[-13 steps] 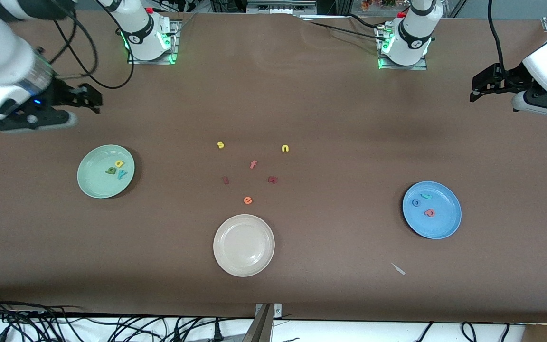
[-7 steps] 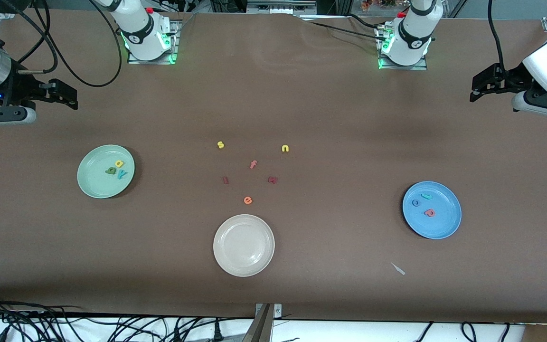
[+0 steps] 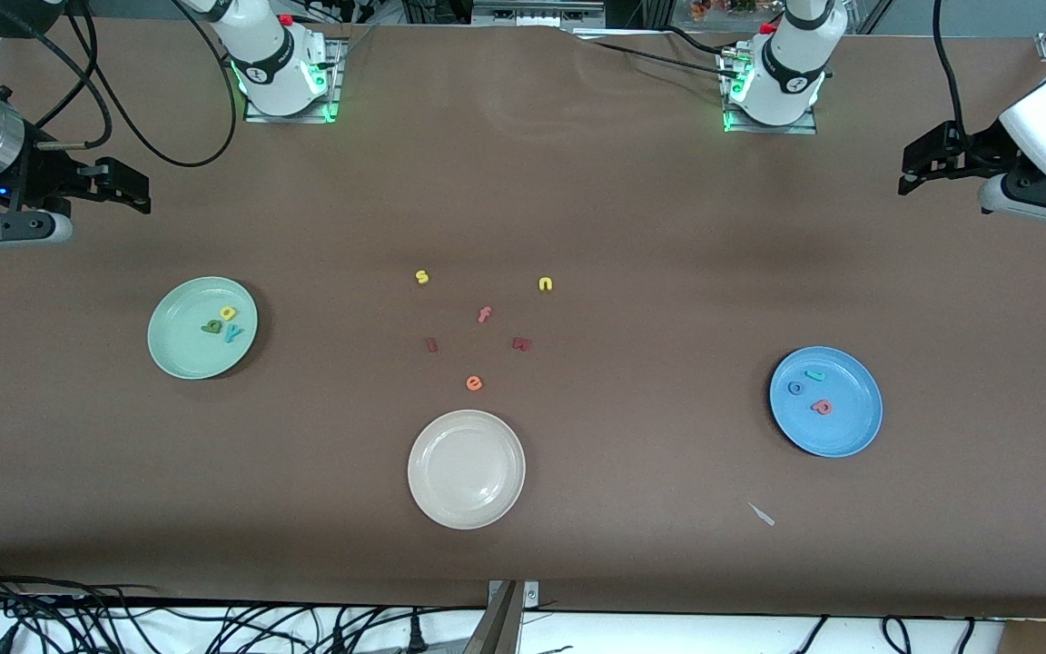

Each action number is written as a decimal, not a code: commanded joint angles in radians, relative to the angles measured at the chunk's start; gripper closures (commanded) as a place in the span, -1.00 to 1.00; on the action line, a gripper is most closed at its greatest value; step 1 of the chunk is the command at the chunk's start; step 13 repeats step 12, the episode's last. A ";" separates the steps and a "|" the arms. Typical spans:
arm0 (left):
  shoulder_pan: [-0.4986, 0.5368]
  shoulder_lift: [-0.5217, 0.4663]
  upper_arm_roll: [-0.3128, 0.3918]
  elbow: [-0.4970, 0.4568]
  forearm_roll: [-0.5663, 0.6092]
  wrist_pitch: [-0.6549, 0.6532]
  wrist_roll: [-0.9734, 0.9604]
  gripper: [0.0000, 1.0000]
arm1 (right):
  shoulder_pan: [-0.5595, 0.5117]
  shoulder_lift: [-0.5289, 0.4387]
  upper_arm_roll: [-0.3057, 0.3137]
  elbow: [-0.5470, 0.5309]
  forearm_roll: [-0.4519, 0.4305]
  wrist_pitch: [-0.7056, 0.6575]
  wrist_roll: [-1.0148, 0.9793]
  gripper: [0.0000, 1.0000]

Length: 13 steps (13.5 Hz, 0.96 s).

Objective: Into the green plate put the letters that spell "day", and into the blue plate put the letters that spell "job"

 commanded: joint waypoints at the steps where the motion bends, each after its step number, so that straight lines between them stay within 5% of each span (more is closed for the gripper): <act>1: 0.006 0.012 -0.004 0.030 -0.008 -0.024 0.003 -1.00 | -0.008 0.014 -0.001 0.025 0.012 -0.011 -0.018 -1.00; 13: 0.006 0.012 -0.004 0.030 -0.010 -0.024 0.003 -1.00 | -0.019 0.020 -0.023 0.024 0.021 -0.008 -0.018 -1.00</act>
